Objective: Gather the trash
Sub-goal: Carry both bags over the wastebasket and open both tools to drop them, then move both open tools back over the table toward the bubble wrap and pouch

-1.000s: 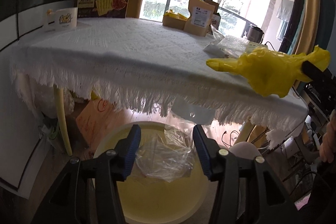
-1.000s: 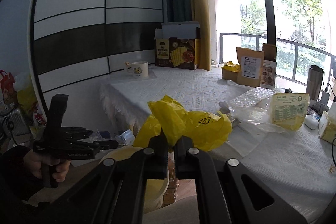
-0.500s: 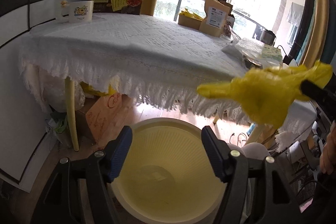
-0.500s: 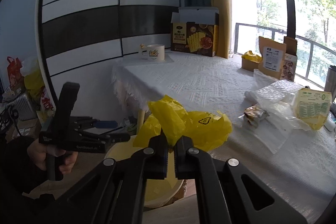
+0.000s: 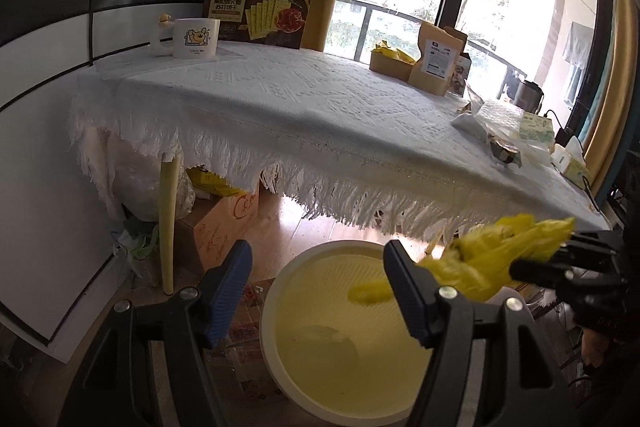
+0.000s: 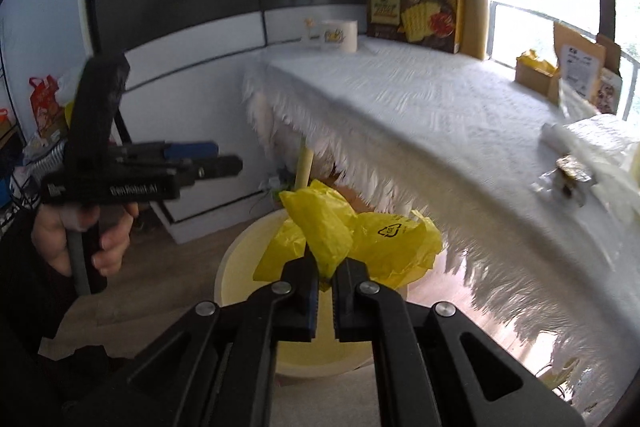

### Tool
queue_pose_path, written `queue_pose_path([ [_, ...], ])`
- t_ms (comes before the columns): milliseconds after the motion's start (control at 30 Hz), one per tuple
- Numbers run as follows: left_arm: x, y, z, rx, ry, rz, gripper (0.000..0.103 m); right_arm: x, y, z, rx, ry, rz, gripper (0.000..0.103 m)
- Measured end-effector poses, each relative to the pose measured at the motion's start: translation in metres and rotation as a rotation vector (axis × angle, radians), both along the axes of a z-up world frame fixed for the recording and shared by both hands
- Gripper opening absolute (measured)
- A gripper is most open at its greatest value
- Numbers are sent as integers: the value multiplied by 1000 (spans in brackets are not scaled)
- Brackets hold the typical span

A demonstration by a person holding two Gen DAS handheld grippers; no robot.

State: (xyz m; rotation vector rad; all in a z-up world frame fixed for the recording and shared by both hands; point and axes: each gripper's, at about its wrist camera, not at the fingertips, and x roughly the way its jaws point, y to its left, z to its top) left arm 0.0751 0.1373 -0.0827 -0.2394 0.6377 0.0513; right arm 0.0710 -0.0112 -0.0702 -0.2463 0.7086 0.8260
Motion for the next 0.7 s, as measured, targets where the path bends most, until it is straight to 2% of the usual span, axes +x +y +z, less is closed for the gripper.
queue_pose_path([
  [33,0,0,0,0,-1,-1,68,1,1,-1,-1,6,5,22],
  [100,-1,-1,1,2,-3,-4,68,4,1,-3,7,14,9,42],
  [700,15,-40,19,42,-28,-74,68,4,-48,13,69,-35,-95,43],
])
